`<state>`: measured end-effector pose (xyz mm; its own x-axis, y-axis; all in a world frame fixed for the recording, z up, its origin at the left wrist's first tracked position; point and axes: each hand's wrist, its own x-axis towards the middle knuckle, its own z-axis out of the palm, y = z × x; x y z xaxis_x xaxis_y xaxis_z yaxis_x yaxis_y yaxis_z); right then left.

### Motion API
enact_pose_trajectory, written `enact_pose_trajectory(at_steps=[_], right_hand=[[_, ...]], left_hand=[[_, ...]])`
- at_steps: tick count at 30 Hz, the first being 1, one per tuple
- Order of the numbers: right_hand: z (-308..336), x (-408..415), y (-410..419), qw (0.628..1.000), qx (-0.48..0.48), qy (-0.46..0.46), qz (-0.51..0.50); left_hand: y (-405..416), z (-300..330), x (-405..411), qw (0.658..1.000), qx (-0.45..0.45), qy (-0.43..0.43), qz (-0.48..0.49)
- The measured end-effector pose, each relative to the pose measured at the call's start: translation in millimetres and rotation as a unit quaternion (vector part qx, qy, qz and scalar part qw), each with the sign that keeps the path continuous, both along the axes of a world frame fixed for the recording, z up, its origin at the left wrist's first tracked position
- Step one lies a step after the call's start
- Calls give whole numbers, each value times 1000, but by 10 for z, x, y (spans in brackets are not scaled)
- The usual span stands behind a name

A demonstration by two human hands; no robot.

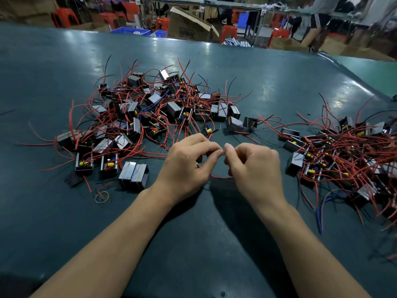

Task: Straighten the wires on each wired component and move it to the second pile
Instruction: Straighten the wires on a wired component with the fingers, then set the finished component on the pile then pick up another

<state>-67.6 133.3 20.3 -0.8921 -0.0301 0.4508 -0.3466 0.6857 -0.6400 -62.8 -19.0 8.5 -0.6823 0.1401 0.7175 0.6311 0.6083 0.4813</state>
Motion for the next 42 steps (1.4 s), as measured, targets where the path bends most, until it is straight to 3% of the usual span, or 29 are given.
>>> enact_pose_trajectory(at_steps=[2,4,7,10,13,16,18,21,24,30,33,37,40,42], right_hand=[[-29,9,-25,995,47,84,-3],[-28,-4,-18,994,39,98,17],[23,-48,53,997,-46,55,8],[109,-1,74,984,-120,133,-16],[142,163,-107,954,-127,260,73],[66,305,-405,933,-20,308,186],[-16,321,-547,948,113,251,160],[-109,248,-555,964,245,37,100],[-138,162,-473,968,218,-32,124],[-86,207,-338,979,97,29,178],[31,94,-92,993,19,88,80],[201,-154,482,972,-10,142,-189],[187,-215,763,943,61,9,-328],[160,-172,745,933,95,-67,-340]], left_hand=[[0,-4,-3,1000,12,4,13],[15,4,1,999,34,4,16],[2,44,-5,995,88,30,44],[-136,122,-39,968,221,49,106],[-239,135,-72,929,338,48,144],[-244,131,-92,899,419,16,127],[-252,148,-106,864,490,-9,115],[-268,152,-89,851,509,-11,129],[-235,130,-60,876,466,0,121],[-212,80,-56,898,423,8,119],[-230,67,-80,895,426,12,128],[-215,46,-100,910,390,18,138],[-184,23,-103,929,348,1,126],[-173,4,-112,946,292,-13,140]])
